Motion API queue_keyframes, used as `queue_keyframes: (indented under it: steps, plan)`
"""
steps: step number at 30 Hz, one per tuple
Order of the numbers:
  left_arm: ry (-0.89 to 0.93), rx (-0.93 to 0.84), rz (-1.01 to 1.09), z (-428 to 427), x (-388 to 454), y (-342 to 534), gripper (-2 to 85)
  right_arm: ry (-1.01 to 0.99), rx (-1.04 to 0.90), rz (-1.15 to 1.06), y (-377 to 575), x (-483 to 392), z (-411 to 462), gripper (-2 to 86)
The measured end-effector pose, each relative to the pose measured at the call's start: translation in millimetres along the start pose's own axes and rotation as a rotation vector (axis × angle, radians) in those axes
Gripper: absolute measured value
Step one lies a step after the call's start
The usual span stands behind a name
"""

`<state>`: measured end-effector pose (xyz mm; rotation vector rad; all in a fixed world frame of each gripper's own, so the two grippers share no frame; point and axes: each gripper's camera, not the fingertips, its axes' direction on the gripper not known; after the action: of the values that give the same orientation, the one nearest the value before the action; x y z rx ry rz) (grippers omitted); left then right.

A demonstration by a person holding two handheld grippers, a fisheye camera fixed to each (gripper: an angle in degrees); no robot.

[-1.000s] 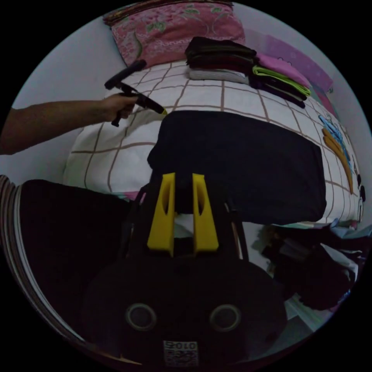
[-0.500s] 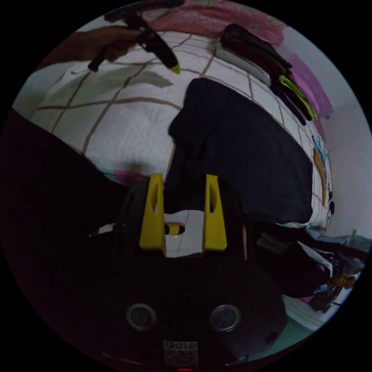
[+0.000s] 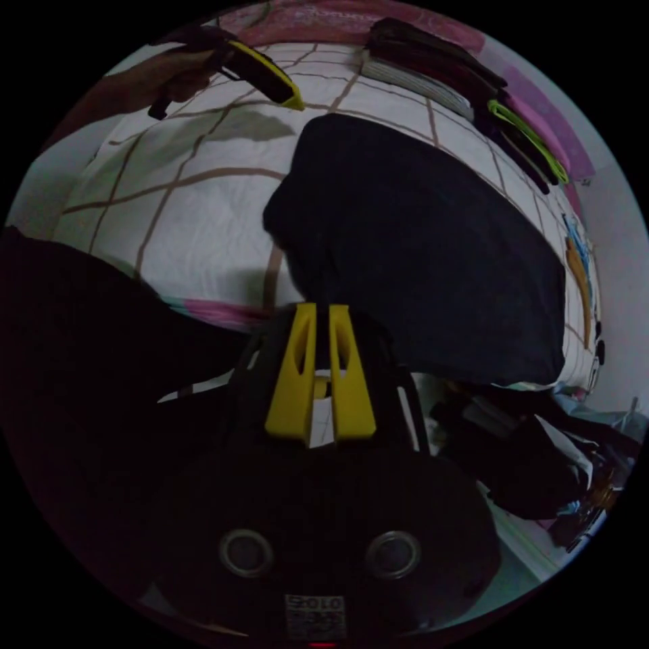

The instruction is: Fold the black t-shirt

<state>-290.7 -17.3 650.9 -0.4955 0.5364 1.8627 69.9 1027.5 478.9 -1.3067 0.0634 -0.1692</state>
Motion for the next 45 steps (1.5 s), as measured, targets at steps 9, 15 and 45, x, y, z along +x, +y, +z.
queue_keyframes:
  steps: [9, 15, 45]
  plan:
    - [-0.262, 0.013, 0.541, 19, 97, 21, 10.6, -0.221, 0.135, 0.152, 11, 49, -52, 4.3]
    - [-0.38, 0.051, 0.508, 42, 123, 5, 12.1, -0.219, 0.116, 0.111, -2, 71, -74, 4.3]
    - [-0.543, -0.015, 0.838, -15, 138, -93, -0.5, -0.286, 0.224, -0.019, -14, 134, -124, 4.1]
